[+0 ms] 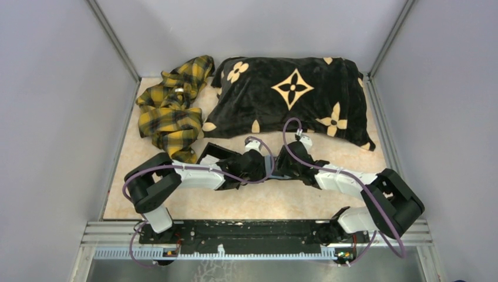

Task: Put the credit cards into the card holder
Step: Insert the credit card into the card holder.

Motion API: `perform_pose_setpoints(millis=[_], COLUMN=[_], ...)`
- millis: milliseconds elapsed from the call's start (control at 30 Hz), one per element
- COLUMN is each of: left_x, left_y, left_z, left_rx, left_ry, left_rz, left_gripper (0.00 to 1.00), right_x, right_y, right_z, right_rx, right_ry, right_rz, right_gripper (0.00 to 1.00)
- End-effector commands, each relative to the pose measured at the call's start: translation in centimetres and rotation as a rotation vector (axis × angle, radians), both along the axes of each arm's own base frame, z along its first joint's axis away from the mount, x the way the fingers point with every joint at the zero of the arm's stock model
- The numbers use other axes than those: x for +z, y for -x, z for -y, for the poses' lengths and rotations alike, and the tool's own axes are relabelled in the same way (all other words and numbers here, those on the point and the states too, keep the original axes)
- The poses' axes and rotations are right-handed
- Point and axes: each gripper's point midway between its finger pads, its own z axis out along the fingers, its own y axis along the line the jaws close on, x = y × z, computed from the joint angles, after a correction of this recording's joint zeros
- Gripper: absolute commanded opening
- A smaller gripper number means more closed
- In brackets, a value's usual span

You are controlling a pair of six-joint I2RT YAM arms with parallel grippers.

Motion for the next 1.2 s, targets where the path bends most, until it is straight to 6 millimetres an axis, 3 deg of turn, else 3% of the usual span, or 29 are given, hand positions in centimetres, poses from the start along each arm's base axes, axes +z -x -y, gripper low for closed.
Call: perform_pose_setpoints(millis=[0,200,533,900,1000,1100,1167], left_x=[-6.4,-6.3,-6.7,-6.8,-6.8,-6.9,-6.9], left_y=[5.2,5.1,5.3,5.3,5.3,5.4,5.4], left_z=[-4.3,-3.8,-4.3,-4.8,-4.8,-5.0,-4.9], left_rx=[-0.064,-0.068,-0.064,-0.055,-0.054,-0.051,-0.049], left_ry=[-0.219,-0.218,-0.236,-0.239,-0.239,-0.241,-0.239], left_rz=[-0.193,-0.194,-0.194,-0.189,-0.189,-0.191,-0.191], left_gripper=[0.13,0.13,0.13,0.12,0.12,0.12,0.12], right_x=[-2.5,-2.0,-1.8,-2.4,-2.8,-2.9,-2.8], right_y=[4.7,4.5,4.3,4.6,4.9,4.9,5.0], right_z=[0.6,0.2,-1.5,-3.3,-3.2,-2.7,-2.3], right_rx=[0.063,0.095,0.145,0.205,0.208,0.197,0.185], right_ry=[0.051,0.064,0.081,0.146,0.161,0.187,0.198], right_rz=[-0.178,-0.171,-0.162,-0.181,-0.187,-0.178,-0.171], right_gripper=[0.53,0.52,0.62,0.65,0.58,0.38,0.32])
